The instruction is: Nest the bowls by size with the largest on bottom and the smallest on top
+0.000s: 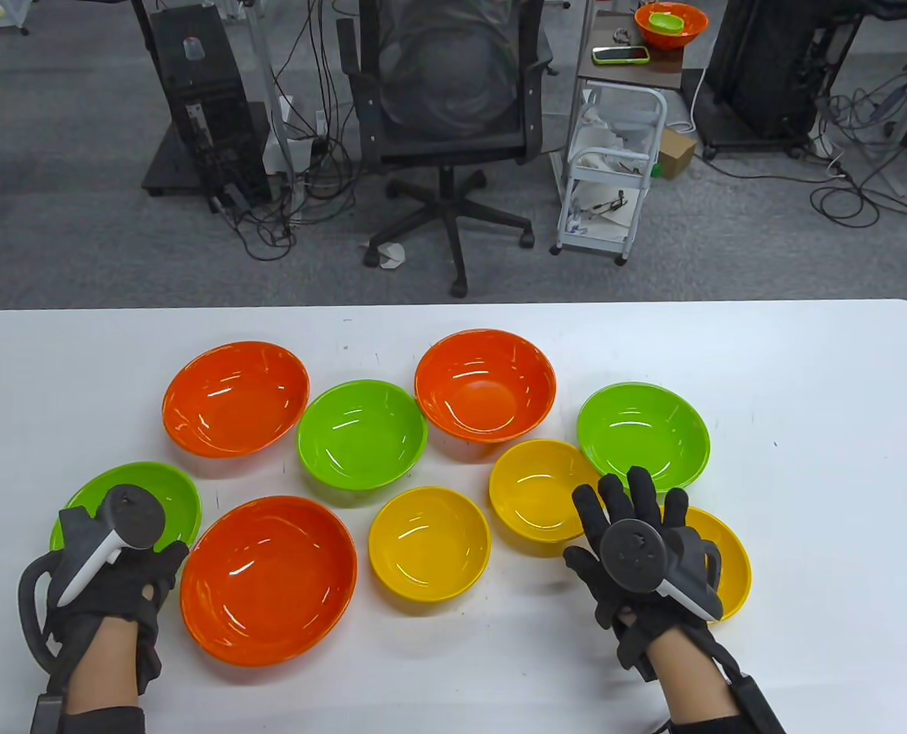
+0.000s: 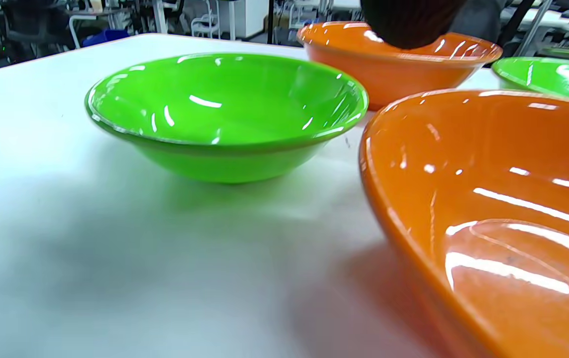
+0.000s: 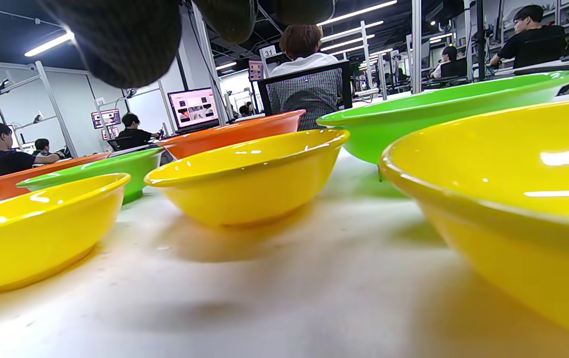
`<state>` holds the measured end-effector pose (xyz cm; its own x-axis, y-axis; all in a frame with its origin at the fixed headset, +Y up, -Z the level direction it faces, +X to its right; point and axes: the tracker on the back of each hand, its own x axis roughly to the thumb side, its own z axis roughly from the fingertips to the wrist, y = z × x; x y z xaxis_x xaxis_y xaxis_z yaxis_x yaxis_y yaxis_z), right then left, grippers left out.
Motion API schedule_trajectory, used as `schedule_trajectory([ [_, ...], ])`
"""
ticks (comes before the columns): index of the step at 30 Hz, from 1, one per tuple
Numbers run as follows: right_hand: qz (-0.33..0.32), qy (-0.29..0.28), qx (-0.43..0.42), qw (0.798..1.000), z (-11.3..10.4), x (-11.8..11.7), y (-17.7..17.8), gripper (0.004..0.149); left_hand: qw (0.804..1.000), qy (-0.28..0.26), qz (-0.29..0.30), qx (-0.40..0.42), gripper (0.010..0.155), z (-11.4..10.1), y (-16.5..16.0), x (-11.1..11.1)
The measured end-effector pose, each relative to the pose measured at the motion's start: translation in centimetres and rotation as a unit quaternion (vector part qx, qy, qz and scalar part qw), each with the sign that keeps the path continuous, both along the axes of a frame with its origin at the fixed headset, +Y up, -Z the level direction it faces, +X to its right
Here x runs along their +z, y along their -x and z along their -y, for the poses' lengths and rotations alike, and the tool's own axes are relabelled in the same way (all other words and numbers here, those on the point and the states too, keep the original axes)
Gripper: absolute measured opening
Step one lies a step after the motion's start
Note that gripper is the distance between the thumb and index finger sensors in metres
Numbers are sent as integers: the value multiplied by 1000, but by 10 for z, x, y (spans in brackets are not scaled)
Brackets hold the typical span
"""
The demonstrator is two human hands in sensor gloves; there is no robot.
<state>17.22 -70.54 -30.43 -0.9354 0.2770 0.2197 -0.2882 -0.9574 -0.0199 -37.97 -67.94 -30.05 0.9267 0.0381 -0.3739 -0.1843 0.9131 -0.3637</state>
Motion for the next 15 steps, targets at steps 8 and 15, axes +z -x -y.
schedule_trajectory([
  [8, 0, 8, -6, 1000, 0, -1, -3, 73, 998, 66, -15, -2, 76, 17, 3, -5],
  [15, -3, 12, -9, 1000, 1, -1, -3, 73, 995, 95, -5, -7, 72, 29, 4, -8],
])
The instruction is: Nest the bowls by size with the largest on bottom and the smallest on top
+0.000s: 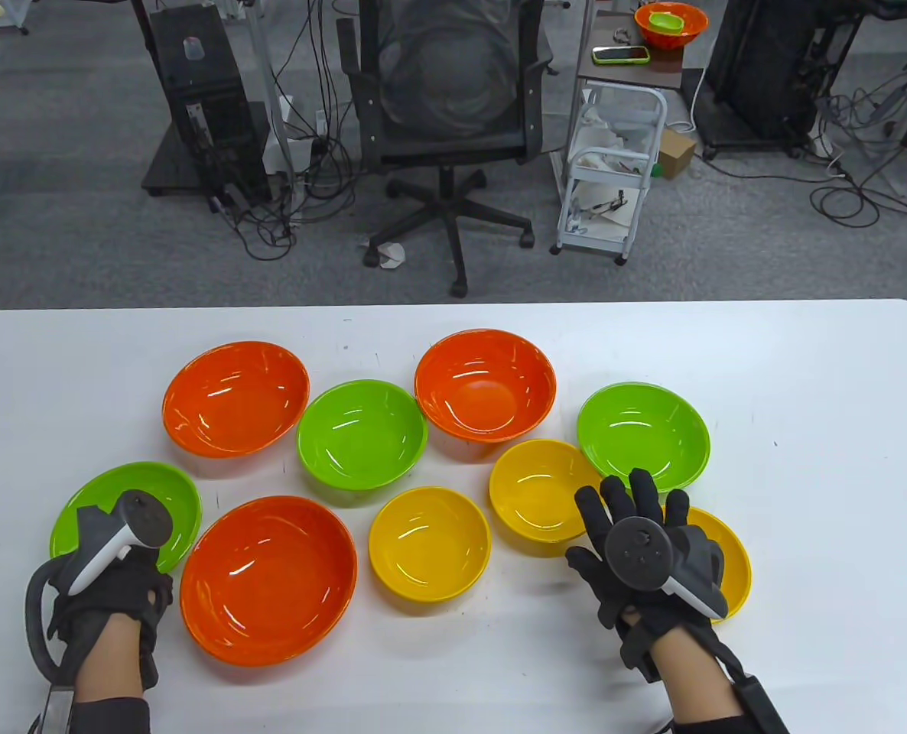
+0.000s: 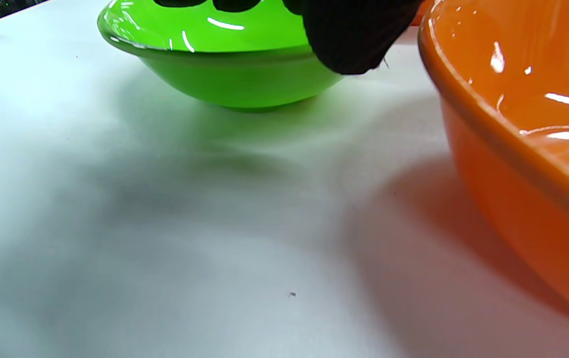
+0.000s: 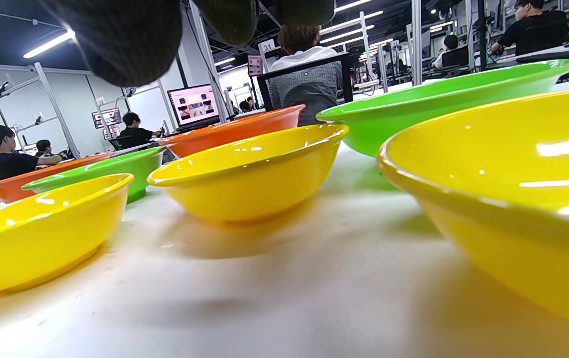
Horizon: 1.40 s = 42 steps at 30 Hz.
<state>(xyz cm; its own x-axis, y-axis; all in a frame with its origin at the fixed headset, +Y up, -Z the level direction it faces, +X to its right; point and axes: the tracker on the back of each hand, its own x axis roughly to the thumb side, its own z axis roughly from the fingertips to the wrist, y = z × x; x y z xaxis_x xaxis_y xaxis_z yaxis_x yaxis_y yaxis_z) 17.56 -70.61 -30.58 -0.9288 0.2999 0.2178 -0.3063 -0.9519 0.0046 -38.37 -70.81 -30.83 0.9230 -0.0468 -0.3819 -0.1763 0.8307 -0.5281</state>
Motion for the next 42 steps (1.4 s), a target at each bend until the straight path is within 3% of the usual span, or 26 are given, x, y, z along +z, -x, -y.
schedule_trajectory([
  [27, 0, 16, 7, 1000, 1, -1, 0, 72, 999, 11, 8, -39, 60, 25, 4, -11],
  [36, 1, 15, 5, 1000, 1, -1, 0, 72, 998, -25, 10, -50, 56, 24, 3, -13],
  [42, 2, 15, 2, 1000, 1, -2, -1, 72, 990, -113, 2, -89, 48, 13, 2, -9],
])
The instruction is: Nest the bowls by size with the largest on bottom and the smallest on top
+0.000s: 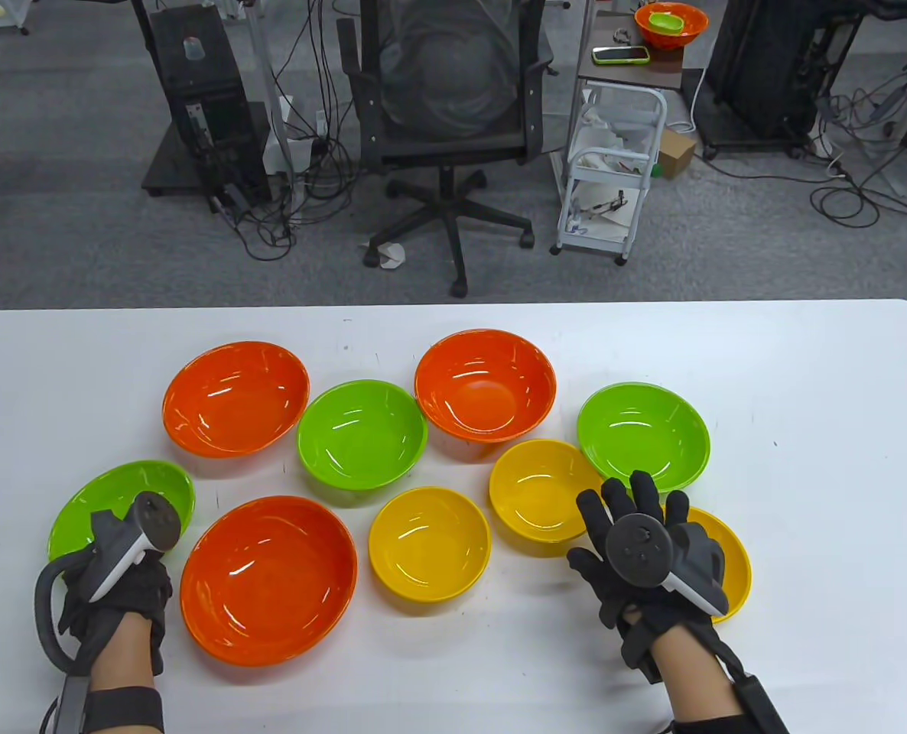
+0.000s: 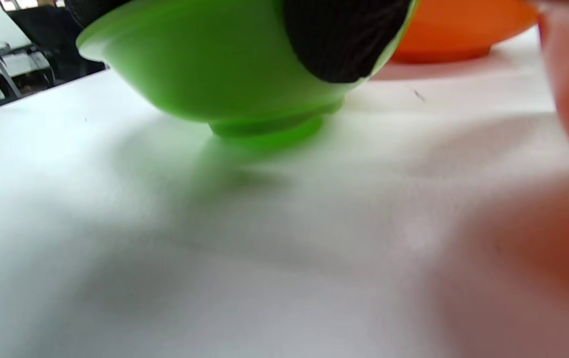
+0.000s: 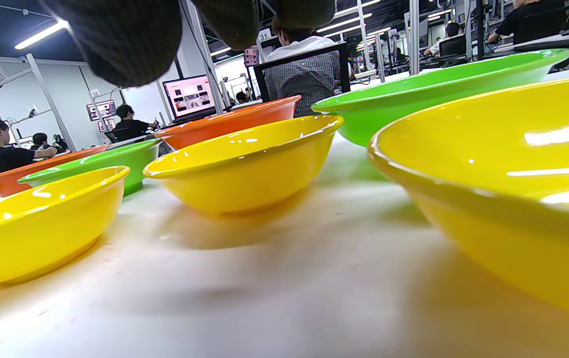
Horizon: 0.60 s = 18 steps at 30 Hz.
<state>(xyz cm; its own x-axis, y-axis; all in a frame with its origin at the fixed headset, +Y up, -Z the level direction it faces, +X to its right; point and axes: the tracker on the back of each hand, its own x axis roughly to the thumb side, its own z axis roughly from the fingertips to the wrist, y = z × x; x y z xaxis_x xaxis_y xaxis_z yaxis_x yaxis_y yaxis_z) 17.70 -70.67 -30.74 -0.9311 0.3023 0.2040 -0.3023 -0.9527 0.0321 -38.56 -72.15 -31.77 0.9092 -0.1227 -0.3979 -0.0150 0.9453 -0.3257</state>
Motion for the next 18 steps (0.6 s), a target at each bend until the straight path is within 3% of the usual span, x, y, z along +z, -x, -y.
schedule_trajectory([
  [9, 7, -2, -8, 1000, 0, -1, -3, 72, 997, -70, -7, -30, 45, -5, -7, 11],
  [18, 19, 1, -30, 999, 1, -3, -13, 72, 992, -116, 37, -43, 45, -34, -35, 29],
])
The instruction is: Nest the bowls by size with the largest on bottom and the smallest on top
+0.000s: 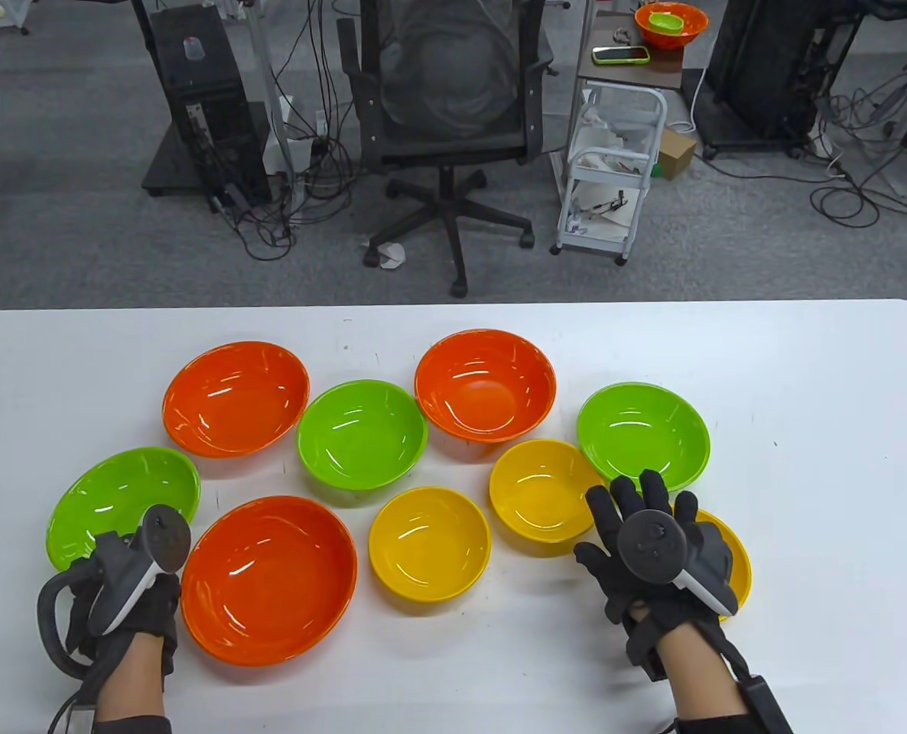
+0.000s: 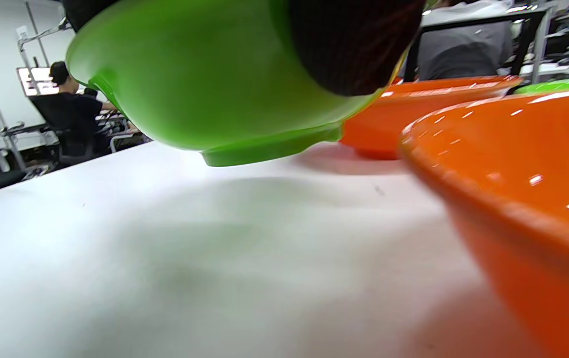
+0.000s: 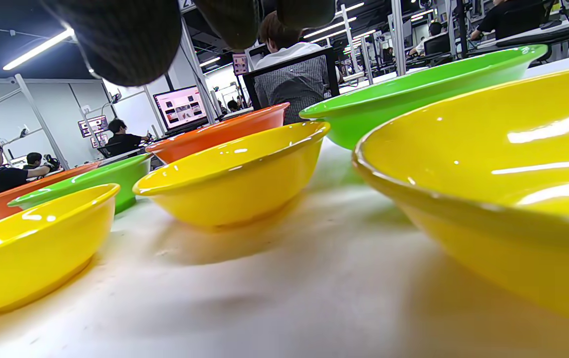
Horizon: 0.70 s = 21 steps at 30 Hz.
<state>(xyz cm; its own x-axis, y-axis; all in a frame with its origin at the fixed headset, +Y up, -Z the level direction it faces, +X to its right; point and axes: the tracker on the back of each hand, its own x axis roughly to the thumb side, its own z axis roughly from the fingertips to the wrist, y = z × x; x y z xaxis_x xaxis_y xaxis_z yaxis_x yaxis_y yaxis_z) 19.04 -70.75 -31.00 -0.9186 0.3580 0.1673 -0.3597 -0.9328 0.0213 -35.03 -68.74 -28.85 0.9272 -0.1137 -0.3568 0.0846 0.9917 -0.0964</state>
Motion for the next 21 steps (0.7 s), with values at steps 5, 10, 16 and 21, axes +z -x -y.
schedule_trajectory([
  [5, 4, 2, -9, 1000, 1, -1, -3, 72, 998, -17, 60, -26, 45, -11, -24, 15],
  [10, 8, 6, -16, 1000, 3, -3, -5, 72, 994, -33, 98, -26, 44, -17, -47, 32],
  [16, 11, 12, -19, 1000, 4, -4, -8, 72, 990, -30, 135, -23, 44, -16, -69, 48],
  [21, 12, 18, -16, 1000, 6, -4, -8, 72, 987, -15, 160, -27, 44, -6, -82, 56],
])
